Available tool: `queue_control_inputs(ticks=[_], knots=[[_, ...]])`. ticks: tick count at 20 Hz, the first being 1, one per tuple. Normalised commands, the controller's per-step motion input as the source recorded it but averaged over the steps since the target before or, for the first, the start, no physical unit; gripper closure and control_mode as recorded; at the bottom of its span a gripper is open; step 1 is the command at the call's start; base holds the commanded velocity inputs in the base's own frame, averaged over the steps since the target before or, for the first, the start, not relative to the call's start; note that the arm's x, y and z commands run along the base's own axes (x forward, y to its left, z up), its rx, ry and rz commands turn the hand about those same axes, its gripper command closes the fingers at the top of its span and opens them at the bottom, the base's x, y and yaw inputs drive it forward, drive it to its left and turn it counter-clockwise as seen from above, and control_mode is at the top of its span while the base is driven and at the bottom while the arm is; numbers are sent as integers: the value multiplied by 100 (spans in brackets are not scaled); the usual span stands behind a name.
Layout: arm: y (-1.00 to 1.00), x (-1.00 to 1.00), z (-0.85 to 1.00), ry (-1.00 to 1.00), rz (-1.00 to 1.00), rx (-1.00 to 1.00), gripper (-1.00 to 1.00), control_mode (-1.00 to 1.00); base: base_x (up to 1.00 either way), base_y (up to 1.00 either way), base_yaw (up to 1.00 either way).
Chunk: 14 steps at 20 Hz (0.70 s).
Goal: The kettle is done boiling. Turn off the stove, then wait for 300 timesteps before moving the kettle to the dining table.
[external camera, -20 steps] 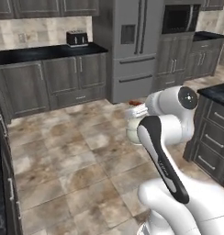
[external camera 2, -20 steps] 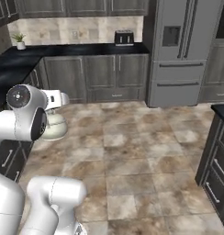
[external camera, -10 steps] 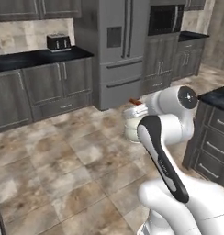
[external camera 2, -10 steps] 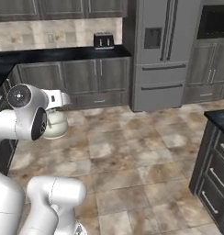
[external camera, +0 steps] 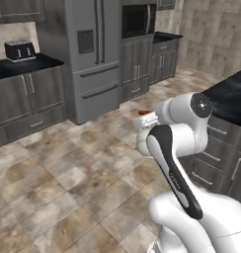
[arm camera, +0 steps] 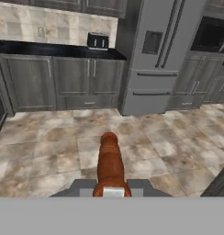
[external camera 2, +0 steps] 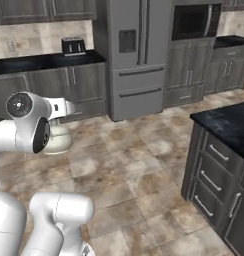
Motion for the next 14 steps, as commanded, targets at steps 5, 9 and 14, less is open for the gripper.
queue_control_inputs(ticks=[5,9,14], knots=[[0,0,0,0,0,0,100,100,33,-7,-40],[0,0,0,0,0,0,100,100,48,0,-40],[0,0,0,0,0,0,100,100,52,0,-40]])
